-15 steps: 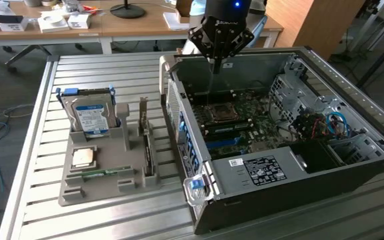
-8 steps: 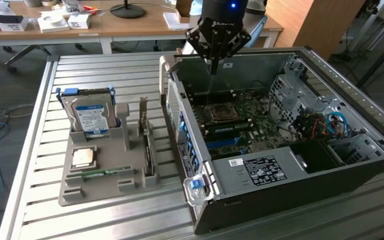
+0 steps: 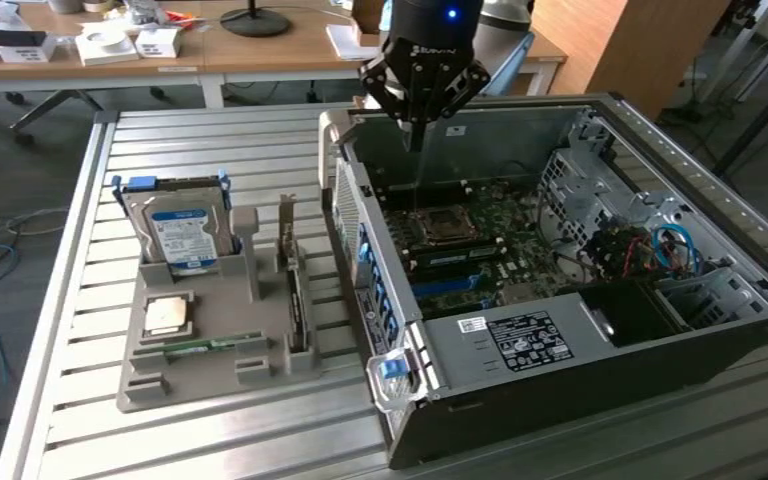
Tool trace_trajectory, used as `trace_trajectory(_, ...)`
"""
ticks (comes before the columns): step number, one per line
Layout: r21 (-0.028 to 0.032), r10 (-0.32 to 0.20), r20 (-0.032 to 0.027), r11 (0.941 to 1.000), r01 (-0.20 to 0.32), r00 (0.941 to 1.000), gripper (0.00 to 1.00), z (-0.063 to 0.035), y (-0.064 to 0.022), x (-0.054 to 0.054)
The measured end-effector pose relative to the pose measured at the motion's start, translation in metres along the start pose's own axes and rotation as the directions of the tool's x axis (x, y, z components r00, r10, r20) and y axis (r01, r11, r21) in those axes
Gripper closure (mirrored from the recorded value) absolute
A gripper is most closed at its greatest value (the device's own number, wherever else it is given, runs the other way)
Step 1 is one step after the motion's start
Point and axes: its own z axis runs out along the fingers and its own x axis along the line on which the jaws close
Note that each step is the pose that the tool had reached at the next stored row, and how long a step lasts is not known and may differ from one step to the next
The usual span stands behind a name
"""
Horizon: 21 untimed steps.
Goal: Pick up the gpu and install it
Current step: 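Reach for the gpu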
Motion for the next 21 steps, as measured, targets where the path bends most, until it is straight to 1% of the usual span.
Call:
trace_trajectory(10, 0.0, 0.0, -0.0003, 1.0, 0.0, 1.0, 0.89, 0.0032, -0.0012, 0.015)
trace_trajectory(17, 0.0002, 0.0, -0.0016, 1.0, 0.0, 1.0, 0.89, 0.0061, -0.0021, 0.026)
trace_trajectory(21, 0.0003, 0.001, -0.0019, 1.0, -0.001, 1.0, 0.89, 0.0072, -0.0027, 0.033)
